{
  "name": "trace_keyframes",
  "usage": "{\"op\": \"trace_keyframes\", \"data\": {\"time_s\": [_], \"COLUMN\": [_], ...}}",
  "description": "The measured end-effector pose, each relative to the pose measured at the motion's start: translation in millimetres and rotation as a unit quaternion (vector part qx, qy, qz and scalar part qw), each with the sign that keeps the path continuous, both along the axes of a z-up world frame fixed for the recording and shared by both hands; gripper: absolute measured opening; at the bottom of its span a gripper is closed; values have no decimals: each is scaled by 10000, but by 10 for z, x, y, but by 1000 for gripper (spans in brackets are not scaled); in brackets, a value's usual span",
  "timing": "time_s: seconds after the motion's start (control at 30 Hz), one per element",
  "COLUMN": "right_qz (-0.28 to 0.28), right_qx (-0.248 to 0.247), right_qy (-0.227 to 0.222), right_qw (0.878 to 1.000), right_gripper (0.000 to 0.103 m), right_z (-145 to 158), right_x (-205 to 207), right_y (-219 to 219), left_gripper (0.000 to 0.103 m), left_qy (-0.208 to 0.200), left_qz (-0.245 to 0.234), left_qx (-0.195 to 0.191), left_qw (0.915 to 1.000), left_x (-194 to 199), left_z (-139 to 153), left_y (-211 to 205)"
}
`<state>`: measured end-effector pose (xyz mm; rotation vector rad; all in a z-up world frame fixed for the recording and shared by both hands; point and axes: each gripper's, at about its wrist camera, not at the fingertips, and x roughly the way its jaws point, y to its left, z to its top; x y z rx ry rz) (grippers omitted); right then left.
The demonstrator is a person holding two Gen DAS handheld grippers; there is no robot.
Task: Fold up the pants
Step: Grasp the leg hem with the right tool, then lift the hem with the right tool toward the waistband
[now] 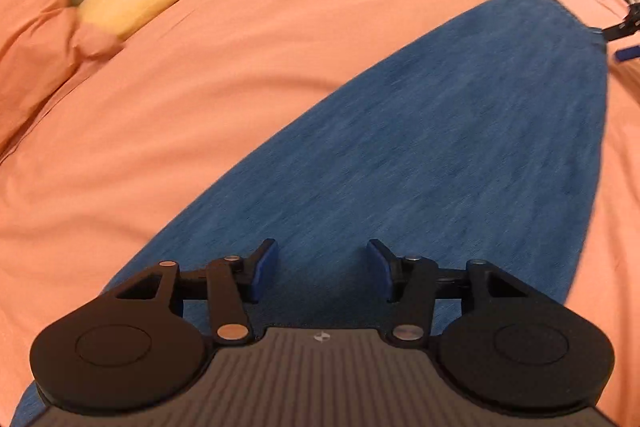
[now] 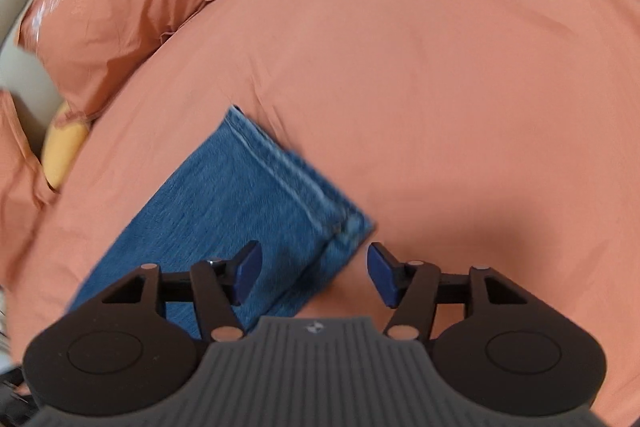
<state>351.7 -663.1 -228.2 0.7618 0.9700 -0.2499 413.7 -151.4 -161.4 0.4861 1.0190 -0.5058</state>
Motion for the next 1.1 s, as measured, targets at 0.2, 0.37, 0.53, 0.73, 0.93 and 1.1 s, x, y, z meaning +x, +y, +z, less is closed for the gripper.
{"op": "trace_keyframes", "data": {"time_s": [0.2, 0.37, 0.53, 0.73, 0.93, 1.1], "right_qz": [-552, -422, 33, 350, 401, 477], "right_qx": [554, 358, -115, -396, -533, -721], "right_qy": [-375, -777, -993, -933, -829, -945], "right_qw": [9962, 9954, 9950, 9942, 9943, 9918], "right_gripper": [39, 6, 6, 6, 6, 6], "right_z": [-368, -377, -199, -96, -38, 148], "right_x": [-92, -140, -83, -33, 8, -10], "right_y": [-55, -41, -5, 14, 40, 111], "left_gripper": [57, 31, 23, 13, 11, 6], "left_qy": [59, -93, -197, -246, -303, -129], "left_qz": [-325, -288, -143, -184, -443, -1093], "left_qx": [-98, -27, -55, -15, 156, 266], "left_qw": [9994, 9995, 9997, 9995, 9984, 9936], "left_x": [51, 317, 718, 890, 691, 110], "left_z": [-48, -174, -321, -484, -394, -372], "left_y": [-464, -762, -990, -1193, -1226, -1272]}}
